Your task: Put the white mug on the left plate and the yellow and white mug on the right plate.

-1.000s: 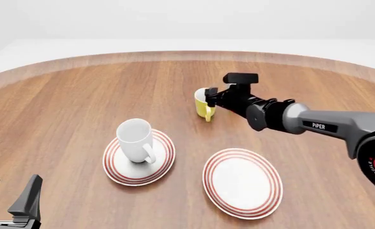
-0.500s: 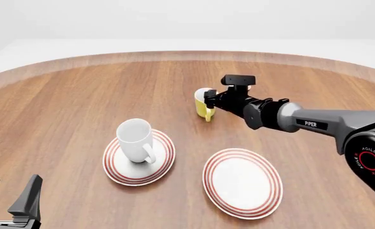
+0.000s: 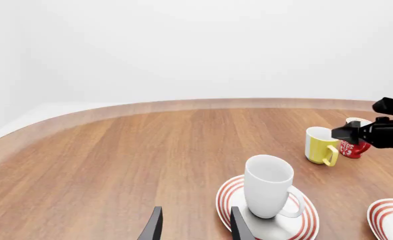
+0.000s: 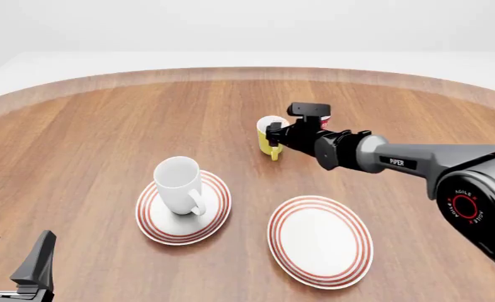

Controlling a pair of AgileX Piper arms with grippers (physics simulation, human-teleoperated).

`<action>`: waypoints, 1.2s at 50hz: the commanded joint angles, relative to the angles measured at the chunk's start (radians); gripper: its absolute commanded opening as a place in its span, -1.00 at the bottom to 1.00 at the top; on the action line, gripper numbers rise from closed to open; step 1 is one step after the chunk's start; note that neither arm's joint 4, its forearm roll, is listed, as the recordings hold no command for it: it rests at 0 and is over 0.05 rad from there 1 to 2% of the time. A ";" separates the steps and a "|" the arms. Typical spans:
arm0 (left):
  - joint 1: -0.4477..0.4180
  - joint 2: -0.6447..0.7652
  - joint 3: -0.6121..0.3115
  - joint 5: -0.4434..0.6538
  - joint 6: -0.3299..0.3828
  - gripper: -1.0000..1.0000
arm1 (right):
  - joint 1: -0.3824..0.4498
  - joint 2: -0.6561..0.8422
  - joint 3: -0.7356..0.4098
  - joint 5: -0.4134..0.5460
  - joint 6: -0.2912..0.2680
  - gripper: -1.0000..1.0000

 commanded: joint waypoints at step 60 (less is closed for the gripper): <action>0.000 0.000 0.000 0.000 0.000 1.00 | 0.010 0.137 -0.165 0.156 0.099 1.00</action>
